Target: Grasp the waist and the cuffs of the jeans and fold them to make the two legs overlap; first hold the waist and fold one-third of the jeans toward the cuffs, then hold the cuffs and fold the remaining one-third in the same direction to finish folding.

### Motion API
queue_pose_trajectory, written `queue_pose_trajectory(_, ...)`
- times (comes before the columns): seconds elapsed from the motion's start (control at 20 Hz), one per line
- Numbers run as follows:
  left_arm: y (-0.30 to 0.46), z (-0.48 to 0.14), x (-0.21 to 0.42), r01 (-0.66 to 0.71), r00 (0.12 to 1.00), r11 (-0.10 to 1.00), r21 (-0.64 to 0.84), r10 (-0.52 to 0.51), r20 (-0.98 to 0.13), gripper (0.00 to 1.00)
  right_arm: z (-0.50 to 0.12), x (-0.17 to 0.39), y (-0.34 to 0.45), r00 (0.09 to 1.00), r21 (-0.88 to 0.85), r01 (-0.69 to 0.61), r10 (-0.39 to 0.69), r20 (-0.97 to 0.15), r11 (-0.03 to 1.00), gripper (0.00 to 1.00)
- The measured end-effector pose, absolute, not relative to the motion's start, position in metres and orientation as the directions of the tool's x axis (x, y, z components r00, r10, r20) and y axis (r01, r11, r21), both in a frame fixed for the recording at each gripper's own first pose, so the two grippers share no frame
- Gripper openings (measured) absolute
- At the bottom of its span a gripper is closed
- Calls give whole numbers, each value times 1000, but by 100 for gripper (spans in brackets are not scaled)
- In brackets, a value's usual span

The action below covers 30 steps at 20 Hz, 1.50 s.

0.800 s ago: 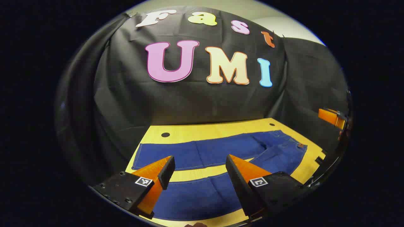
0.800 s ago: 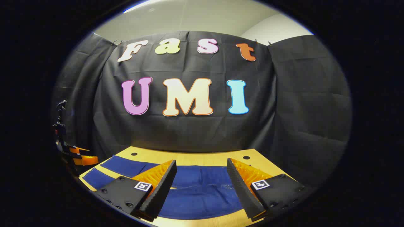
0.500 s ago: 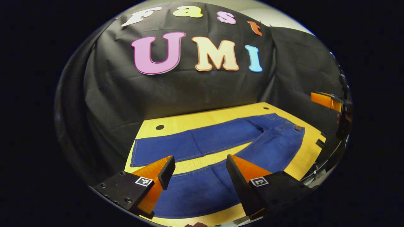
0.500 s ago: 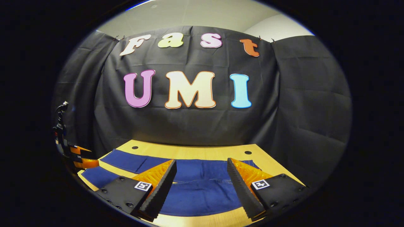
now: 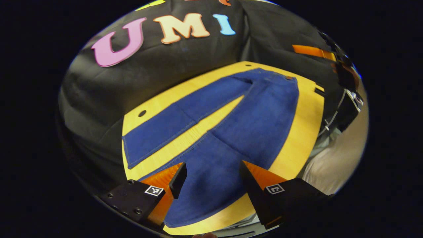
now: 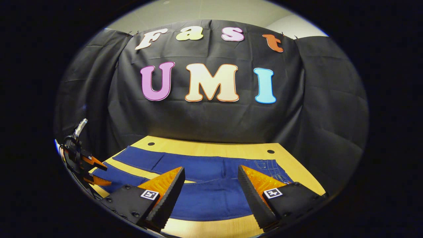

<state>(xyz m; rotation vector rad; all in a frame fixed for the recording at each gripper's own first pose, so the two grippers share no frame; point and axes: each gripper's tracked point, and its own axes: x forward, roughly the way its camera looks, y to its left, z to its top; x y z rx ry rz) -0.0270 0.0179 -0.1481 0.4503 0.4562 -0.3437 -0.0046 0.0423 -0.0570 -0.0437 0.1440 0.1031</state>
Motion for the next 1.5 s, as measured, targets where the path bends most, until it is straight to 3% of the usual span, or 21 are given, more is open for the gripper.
queue_pose_trajectory(0.25,44,-196,-58,600,671,720,350,-215,-709,96,-66,-4,44,980,-38,-115,107,-170,993,99)
queue_pose_trajectory(0.55,91,-222,-72,696,528,632,342,-126,-840,96,-75,-5,37,977,-37,-101,92,-193,994,99)
queue_pose_trajectory(0.75,107,-237,-72,734,476,582,349,-75,-876,96,-83,-5,32,974,-29,-82,74,-214,996,99)
queue_pose_trajectory(1.1,107,-251,-74,763,388,587,272,-79,-918,94,-87,-1,29,970,-29,-67,58,-238,997,99)
queue_pose_trajectory(1.5,107,-252,-71,776,361,572,266,-56,-931,97,-89,10,36,964,3,-85,83,-251,996,99)
